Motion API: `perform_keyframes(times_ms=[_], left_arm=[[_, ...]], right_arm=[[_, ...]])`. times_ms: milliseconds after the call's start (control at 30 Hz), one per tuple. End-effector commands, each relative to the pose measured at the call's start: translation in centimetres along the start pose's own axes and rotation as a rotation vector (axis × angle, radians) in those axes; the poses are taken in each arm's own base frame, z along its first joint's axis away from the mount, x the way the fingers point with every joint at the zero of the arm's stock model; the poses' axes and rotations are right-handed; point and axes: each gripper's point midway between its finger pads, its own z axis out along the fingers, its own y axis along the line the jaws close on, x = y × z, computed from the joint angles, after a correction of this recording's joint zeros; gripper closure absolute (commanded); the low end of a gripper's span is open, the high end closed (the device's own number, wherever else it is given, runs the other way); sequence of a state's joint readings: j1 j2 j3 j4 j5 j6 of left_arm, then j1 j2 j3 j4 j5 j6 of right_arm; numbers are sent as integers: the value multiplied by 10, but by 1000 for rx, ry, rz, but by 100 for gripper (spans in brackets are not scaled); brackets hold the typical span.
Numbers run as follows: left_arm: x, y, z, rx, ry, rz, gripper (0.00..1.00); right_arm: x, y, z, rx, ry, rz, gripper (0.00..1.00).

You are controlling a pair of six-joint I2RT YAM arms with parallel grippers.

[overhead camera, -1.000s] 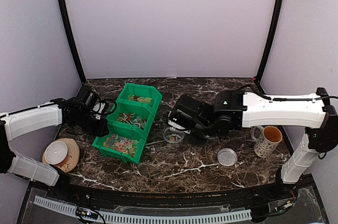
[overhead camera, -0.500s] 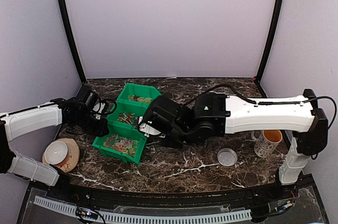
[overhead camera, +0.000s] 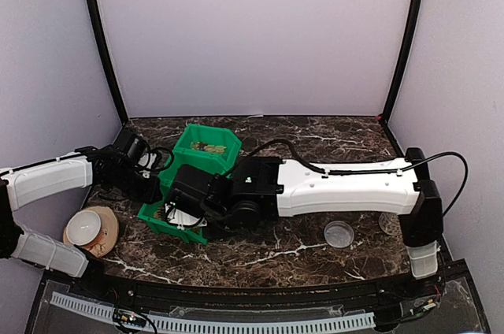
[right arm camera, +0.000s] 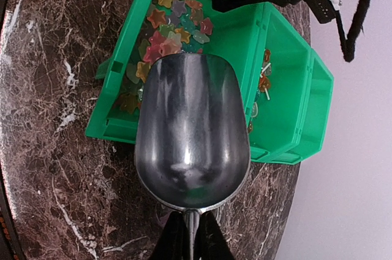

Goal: Pack the candies
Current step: Scoop the fake candies from the plate.

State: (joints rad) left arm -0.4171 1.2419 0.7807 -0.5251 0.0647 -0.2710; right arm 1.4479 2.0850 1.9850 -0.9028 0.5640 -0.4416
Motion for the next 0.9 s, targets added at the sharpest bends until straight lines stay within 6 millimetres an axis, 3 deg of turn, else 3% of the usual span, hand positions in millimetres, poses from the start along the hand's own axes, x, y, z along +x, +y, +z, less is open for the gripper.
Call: perform_keyframes(times_ms=[0, 433, 867], left_arm=[[-46, -16, -20, 68, -186, -1, 100], [-44, -1, -20, -33, -180, 4, 100], [-41, -7, -16, -72, -157, 58, 100]], right_arm=[[-11, 1, -4, -24, -7, -35, 100], [3, 18, 31, -42, 77, -54, 100], [-5, 36, 66, -96, 55, -44, 100]])
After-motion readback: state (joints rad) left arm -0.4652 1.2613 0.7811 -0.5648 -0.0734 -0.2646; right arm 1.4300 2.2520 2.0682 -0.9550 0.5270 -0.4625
